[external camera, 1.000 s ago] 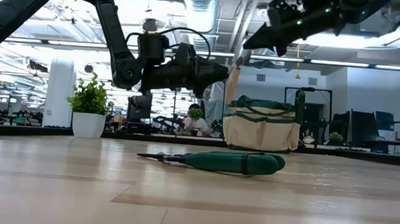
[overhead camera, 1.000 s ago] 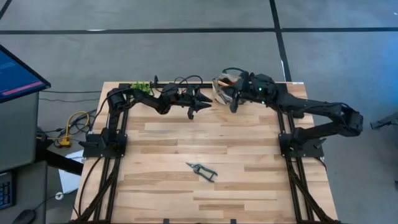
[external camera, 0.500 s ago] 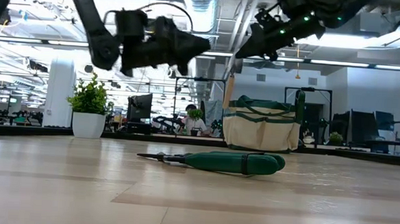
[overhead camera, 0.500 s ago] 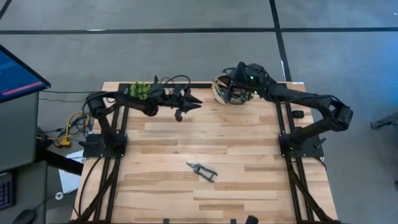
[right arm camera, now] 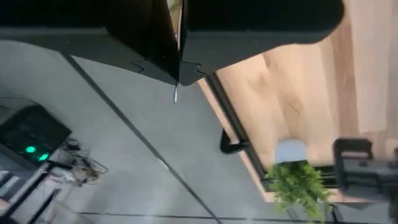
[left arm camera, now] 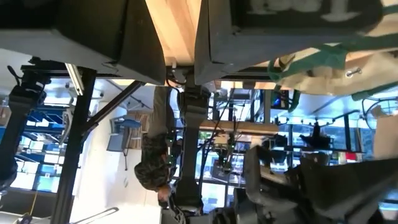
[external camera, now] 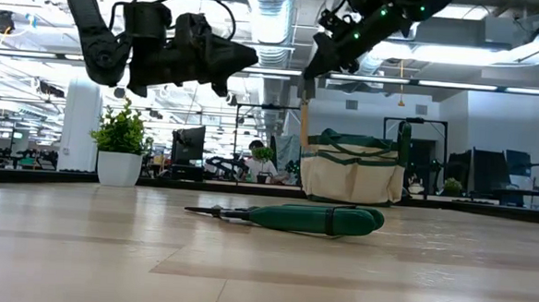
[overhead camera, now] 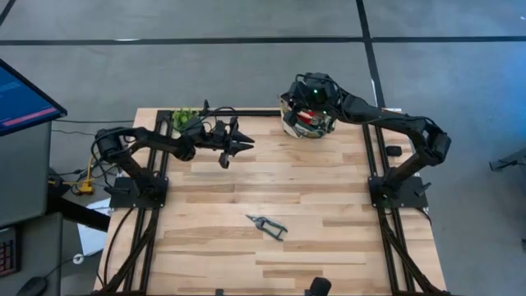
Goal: Pick & Place Garden tools in Gardening bag
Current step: Put the brown trowel into the gardening bag
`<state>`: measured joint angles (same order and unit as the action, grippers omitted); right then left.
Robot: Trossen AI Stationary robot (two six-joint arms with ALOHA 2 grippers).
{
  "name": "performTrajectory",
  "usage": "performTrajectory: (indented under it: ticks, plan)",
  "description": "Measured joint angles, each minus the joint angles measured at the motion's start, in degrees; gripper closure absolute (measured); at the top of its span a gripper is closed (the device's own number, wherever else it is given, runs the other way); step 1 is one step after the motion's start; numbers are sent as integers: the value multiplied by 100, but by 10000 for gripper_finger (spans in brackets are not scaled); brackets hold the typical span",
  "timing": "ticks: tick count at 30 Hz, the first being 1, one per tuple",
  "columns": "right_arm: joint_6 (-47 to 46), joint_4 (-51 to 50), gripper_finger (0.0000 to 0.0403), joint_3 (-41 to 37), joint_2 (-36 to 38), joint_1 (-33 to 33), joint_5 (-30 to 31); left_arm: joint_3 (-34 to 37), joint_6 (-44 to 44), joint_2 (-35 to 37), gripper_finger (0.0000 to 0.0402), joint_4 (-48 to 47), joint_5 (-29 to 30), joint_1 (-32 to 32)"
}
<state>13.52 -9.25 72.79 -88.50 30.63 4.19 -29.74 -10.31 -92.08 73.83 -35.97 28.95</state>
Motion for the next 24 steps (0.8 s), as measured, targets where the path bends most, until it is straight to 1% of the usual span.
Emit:
performTrajectory:
  ticks: [3, 6, 18, 24]
  plan:
    - [-79, -299, 403, 138, 2, -19, 177, 41, -13, 0, 326, 10, 3, 0]
    - [-192, -603, 403, 243, 1, -15, 190, 66, -13, 0, 326, -1, 3, 0]
    - [-477, -865, 403, 258, -6, 26, 185, 66, -17, 0, 326, 1, 1, 0]
    - [-597, -799, 403, 250, -461, 138, 0, 63, -19, -2, 326, -3, -1, -7]
